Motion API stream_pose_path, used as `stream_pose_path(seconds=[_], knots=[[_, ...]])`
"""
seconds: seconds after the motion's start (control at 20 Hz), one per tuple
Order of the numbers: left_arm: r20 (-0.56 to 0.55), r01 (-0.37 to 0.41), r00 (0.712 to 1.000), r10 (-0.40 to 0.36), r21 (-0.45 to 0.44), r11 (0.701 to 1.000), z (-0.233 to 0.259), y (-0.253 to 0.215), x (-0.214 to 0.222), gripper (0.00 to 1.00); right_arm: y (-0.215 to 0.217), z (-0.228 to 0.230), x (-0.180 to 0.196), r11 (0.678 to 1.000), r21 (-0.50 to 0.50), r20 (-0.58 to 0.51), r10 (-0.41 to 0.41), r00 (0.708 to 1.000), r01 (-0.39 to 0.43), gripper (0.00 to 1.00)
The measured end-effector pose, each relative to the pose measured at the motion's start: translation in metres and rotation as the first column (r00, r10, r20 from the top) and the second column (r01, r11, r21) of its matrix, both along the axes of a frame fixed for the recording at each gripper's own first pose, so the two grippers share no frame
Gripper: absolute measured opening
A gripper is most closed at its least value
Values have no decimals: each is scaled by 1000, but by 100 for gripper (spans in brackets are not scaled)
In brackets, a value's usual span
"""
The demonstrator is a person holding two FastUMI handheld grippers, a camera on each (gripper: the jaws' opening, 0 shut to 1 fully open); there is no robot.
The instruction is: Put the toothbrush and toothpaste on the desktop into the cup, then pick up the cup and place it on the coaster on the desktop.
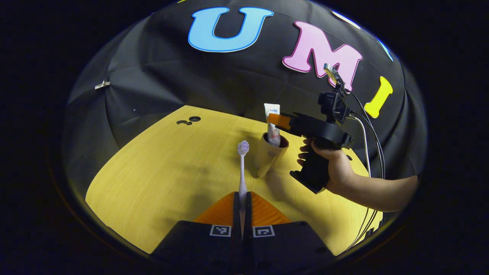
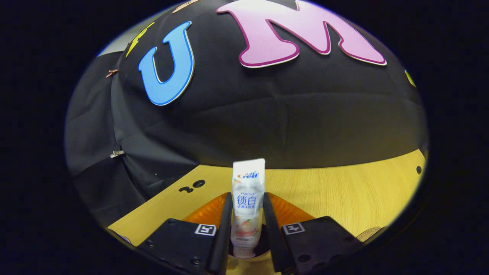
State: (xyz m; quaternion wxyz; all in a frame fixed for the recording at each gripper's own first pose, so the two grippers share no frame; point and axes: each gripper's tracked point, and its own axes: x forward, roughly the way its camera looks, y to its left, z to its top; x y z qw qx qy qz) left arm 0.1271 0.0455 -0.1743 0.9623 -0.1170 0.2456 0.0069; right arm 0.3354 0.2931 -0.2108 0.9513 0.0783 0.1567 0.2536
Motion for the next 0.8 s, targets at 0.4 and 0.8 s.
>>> stream_pose_path(seconds=[0.4, 0.8], knots=[[133, 49, 990, -45, -24, 999, 42, -23, 40, 1, -65, 31, -29, 999, 10, 17, -46, 999, 46, 98], [373, 115, 922, -100, -18, 993, 118, -48, 136, 6, -174, 42, -57, 986, -47, 3, -159, 987, 159, 98]])
